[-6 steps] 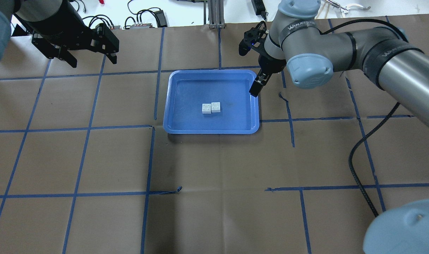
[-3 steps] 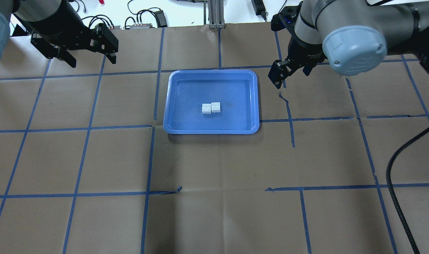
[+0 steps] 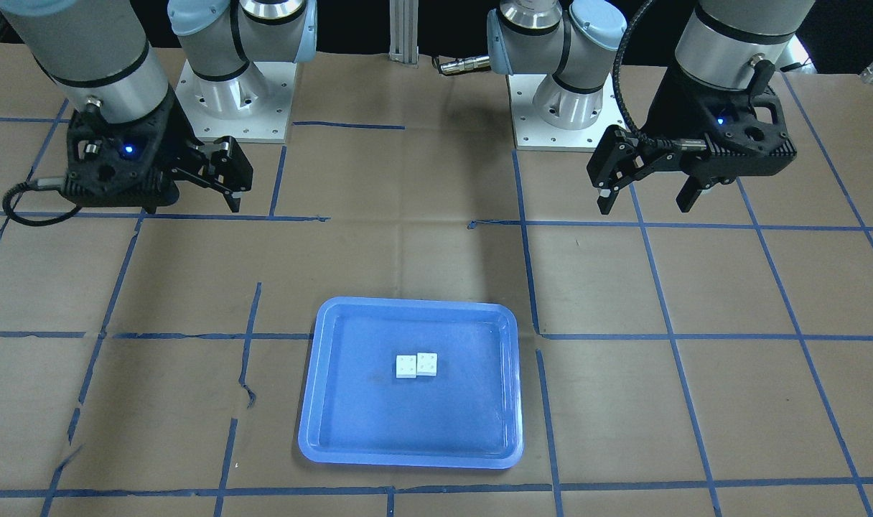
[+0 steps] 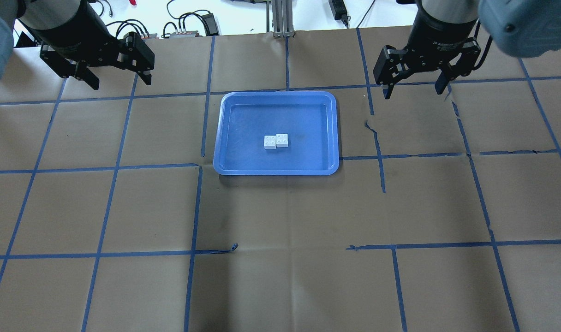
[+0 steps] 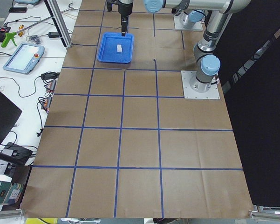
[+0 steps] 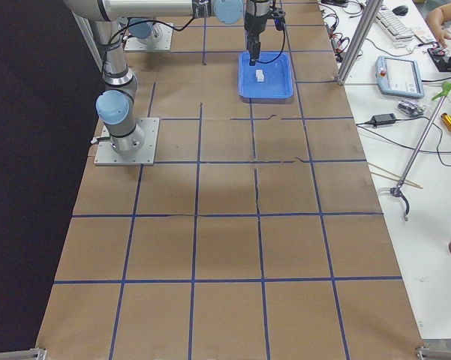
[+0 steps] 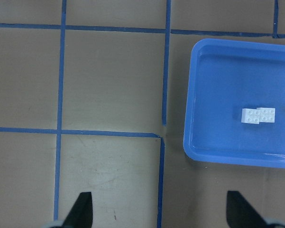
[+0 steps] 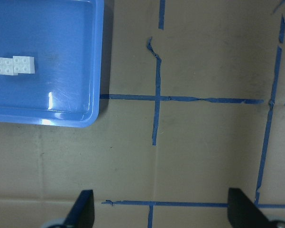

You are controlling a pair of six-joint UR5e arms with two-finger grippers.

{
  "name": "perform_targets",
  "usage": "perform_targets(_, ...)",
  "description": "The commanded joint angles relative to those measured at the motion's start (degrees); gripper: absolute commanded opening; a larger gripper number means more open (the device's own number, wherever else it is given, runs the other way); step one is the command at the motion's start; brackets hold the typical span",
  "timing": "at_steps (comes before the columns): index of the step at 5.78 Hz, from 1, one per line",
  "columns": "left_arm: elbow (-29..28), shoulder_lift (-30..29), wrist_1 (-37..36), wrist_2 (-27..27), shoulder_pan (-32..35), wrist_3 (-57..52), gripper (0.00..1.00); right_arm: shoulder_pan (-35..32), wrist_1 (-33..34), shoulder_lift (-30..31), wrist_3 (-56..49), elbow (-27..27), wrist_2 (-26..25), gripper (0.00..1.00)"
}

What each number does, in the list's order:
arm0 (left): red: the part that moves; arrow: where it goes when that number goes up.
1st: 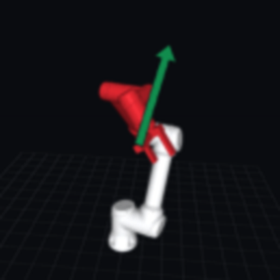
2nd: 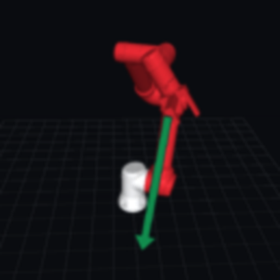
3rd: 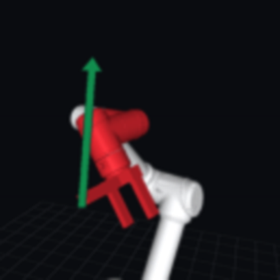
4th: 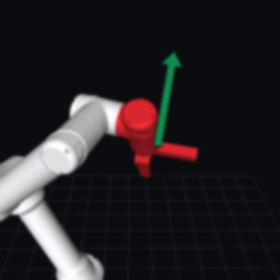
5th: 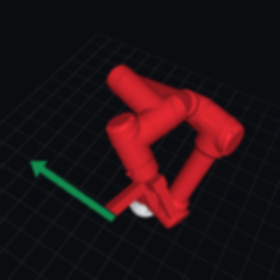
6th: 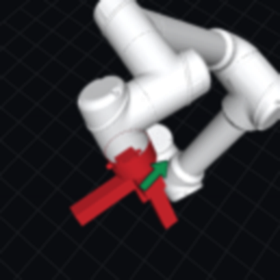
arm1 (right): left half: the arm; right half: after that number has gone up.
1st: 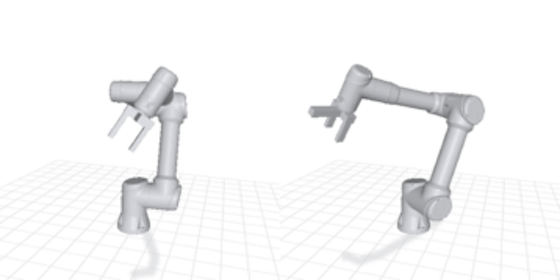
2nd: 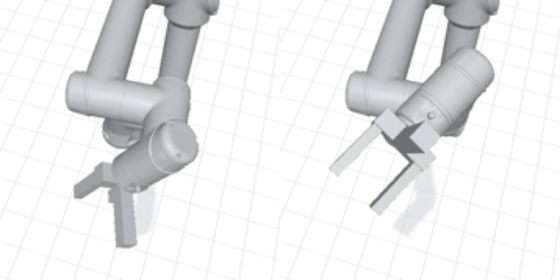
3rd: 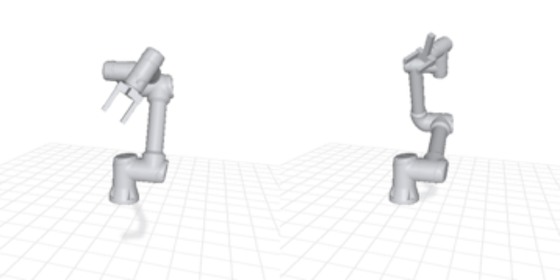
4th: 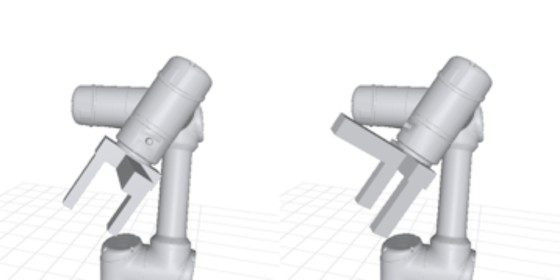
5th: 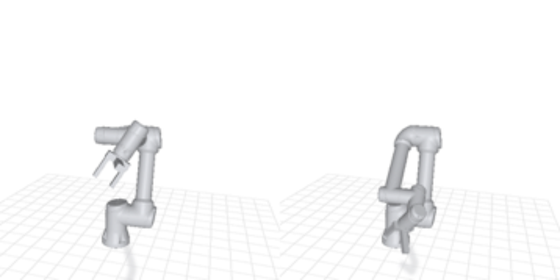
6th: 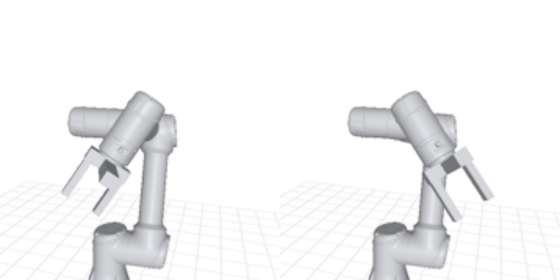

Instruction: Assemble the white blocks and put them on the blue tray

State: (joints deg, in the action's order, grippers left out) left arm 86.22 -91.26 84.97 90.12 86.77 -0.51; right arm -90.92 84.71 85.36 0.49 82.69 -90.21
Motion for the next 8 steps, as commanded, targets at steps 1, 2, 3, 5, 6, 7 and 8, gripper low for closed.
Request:
perform_targets(1, -0.1, -0.1, -0.1, 0.0, 0.1, 0.0, 1.00, 2.5, -4.9, 1.6, 1.5, -1.1, 0.3, 1.00)
perform_targets(2, -0.1, 0.0, -0.1, 0.0, 0.1, 0.0, 1.00, 3.2, -4.4, 2.2, 1.6, 0.6, 0.3, 1.00)
perform_targets(3, 0.0, 0.1, -0.1, 0.1, 0.1, 0.0, 1.00, 3.1, -4.3, 2.3, 2.0, 0.0, 0.4, 1.00)
perform_targets(5, 0.3, 0.2, -0.1, 0.1, 0.1, 0.0, 1.00, 2.5, -4.4, 3.5, 2.7, 0.1, 0.6, 1.00)
perform_targets(6, 0.3, 0.2, -0.1, 0.1, 0.1, 0.0, 1.00, 1.3, -4.3, 3.4, 2.8, 0.2, 0.6, 1.00)
perform_targets(7, 0.3, 0.2, -0.1, 0.1, 0.1, 0.0, 1.00, 1.1, -4.3, 3.4, 2.8, 0.1, 0.5, 1.00)
perform_targets(8, 0.3, 0.2, -0.1, 0.1, 0.1, 0.0, 1.00, 1.1, -4.2, 3.3, 2.8, 0.1, 0.5, 1.00)
